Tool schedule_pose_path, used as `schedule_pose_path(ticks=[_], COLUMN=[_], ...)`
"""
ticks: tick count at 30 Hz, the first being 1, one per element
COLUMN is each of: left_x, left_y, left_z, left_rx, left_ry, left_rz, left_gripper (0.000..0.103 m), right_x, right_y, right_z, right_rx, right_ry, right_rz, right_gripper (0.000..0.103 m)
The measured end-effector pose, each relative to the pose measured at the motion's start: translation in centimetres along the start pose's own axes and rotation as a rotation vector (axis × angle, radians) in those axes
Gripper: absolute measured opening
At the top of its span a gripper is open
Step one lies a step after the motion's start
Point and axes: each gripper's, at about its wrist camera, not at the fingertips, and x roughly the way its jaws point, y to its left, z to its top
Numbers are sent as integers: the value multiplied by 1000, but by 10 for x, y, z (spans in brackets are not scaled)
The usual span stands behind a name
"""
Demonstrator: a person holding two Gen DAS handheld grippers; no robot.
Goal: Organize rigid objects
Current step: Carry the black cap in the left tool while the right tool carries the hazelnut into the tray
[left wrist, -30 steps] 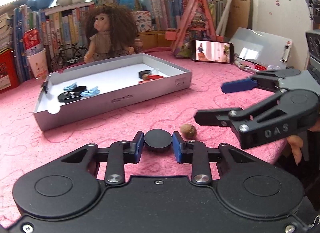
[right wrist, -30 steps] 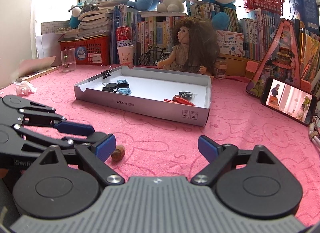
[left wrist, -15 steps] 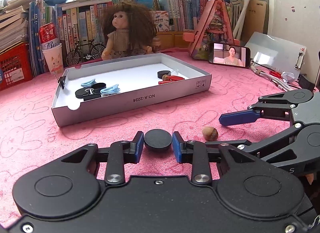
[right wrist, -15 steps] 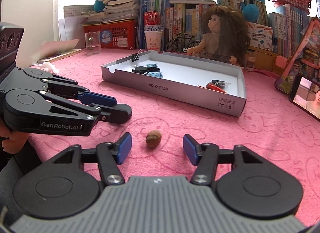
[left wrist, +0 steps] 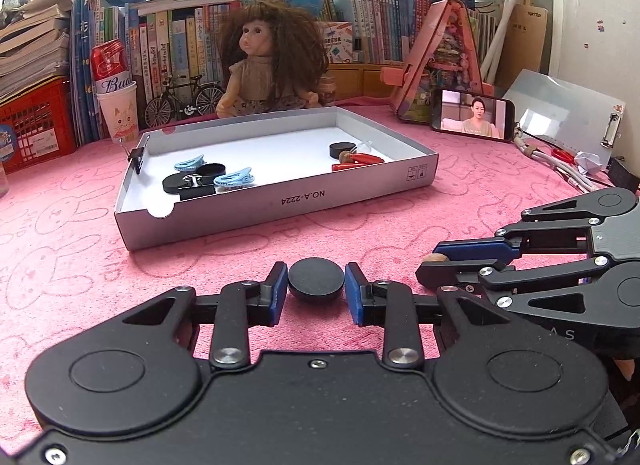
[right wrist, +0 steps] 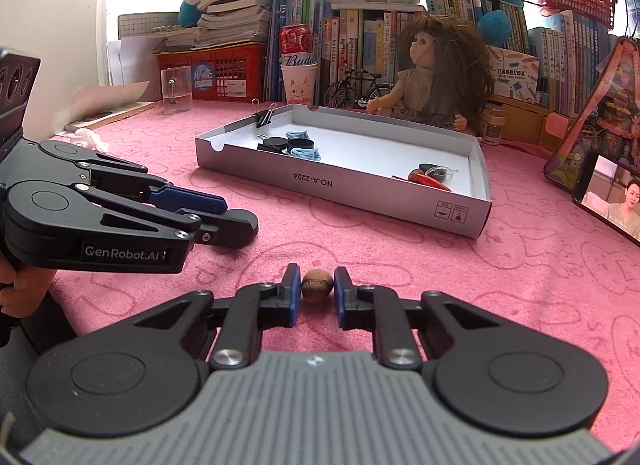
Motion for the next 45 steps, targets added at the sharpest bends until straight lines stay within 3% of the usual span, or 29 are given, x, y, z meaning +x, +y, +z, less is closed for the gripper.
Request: schedule_pose_path(ticks=[20,45], left_x=[6,26], left_y=[9,24], left_z=[10,48], left_rx=[-57,-95], left_ry=[-12,-79], left_rz=[39,100], left_gripper=[29,29], right_x=[13,32], right_y=[-5,-21], right_z=[19,43], right_rx=[52,135], right_ry=[-22,-59], right_rz=[-73,-138], right_gripper=[22,22])
